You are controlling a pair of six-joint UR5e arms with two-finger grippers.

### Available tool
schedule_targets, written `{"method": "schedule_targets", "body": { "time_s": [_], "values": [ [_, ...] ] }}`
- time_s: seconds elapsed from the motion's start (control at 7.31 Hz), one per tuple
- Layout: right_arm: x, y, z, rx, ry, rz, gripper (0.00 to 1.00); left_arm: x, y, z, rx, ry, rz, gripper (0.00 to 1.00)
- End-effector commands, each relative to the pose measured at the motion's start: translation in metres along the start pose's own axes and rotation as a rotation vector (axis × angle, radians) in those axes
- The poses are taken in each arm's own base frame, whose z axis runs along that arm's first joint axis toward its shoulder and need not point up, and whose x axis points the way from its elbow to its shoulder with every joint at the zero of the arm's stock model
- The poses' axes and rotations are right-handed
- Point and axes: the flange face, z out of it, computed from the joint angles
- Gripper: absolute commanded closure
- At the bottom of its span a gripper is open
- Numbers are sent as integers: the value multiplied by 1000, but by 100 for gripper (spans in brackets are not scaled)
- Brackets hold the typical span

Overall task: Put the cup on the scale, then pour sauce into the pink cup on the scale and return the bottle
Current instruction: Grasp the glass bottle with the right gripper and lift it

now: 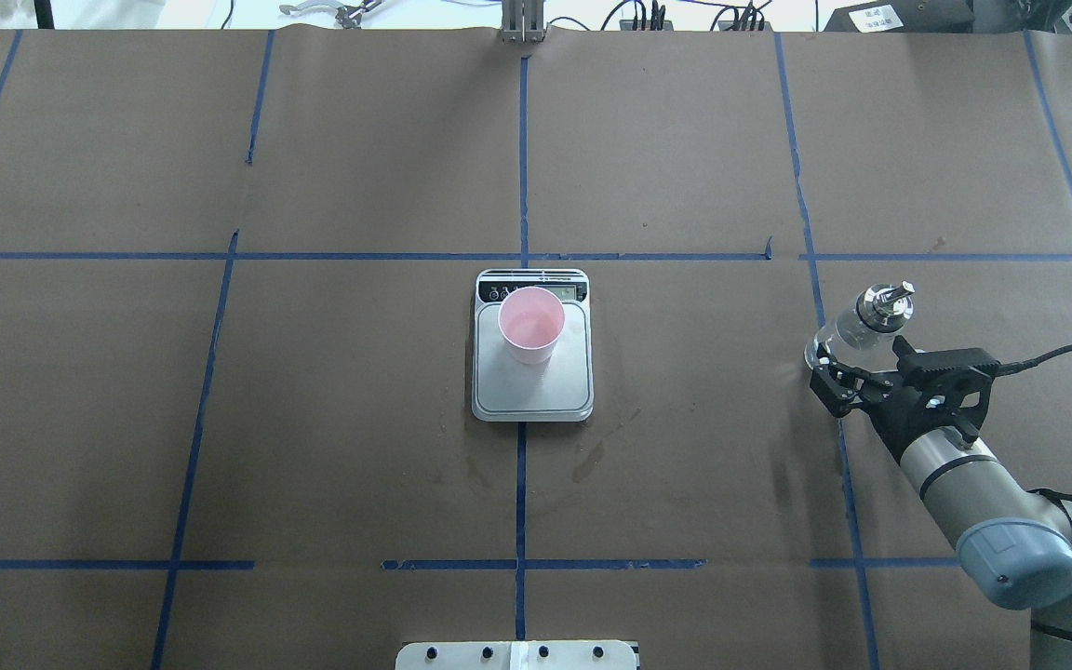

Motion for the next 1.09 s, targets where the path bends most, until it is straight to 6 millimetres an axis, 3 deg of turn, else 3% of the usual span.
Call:
{"method": "schedule_targets", "body": {
  "time_s": [0.0, 0.55, 0.82, 0.96],
  "values": [
    [1, 5, 5, 1, -1, -27, 1, 3, 0, -4, 4, 0, 3, 0],
    [19, 19, 12, 26, -45, -37, 2, 3, 1, -10, 16, -3, 4, 0],
    [17, 15, 15, 37, -42, -42, 30, 0, 1, -15, 23, -8, -1, 0],
    [9, 8, 20, 52, -44, -33, 39, 1, 1, -19, 29, -10, 1, 0]
  ]
}}
